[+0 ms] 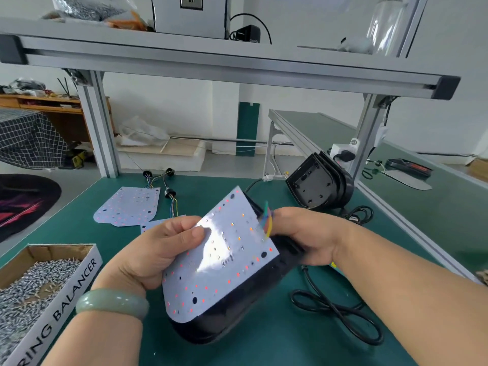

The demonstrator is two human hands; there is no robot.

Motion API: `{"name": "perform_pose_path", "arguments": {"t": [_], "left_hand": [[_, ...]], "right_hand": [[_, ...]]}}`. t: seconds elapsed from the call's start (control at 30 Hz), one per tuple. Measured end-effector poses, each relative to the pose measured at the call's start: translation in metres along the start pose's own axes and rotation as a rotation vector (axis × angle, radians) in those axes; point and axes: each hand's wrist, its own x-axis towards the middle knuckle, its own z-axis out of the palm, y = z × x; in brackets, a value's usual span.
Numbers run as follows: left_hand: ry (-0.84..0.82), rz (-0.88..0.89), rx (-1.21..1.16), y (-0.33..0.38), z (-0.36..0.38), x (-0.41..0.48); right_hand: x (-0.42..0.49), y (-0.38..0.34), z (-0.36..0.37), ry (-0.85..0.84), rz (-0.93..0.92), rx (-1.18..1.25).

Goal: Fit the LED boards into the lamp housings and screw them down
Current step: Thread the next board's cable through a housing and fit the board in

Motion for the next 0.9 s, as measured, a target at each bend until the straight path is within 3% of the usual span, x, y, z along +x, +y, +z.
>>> {"name": "perform_pose_path", "arguments": {"t": [0.07,0.1,0.2,0.37,0.5,0.57,0.77,0.9], "left_hand": [[0.046,0.035,-0.072,-0.004,0.000,0.003],[0.065,0.049,-0.105,-0.007,-0.001,0.005],[0.092,0.066,-0.131,-0.010,0.000,0.009],[0.133,0.094,-0.182,-0.013,0.004,0.014],[0.155,0.103,-0.198,-0.012,0.010,0.017],[0.176,0.130,-0.168,-0.009,0.015,0.019],[0.193,0.180,-0.117,-0.006,0.035,0.024],[0.219,0.185,-0.106,-0.005,0.042,0.025]], "right_hand": [[0.002,0.009,-0.006,-0.101,-0.095,0.297],[0.008,0.016,-0.007,-0.077,-0.139,0.329],[0.024,0.033,0.000,0.133,-0.277,0.230],[0.038,0.042,0.017,0.473,-0.462,-0.138],[0.048,0.048,0.038,0.429,-0.513,0.312],[0.046,0.053,0.034,0.425,-0.500,0.415],[0.047,0.064,0.018,0.716,-0.327,-0.131],[0.052,0.070,0.013,0.805,-0.227,-0.268]]}}
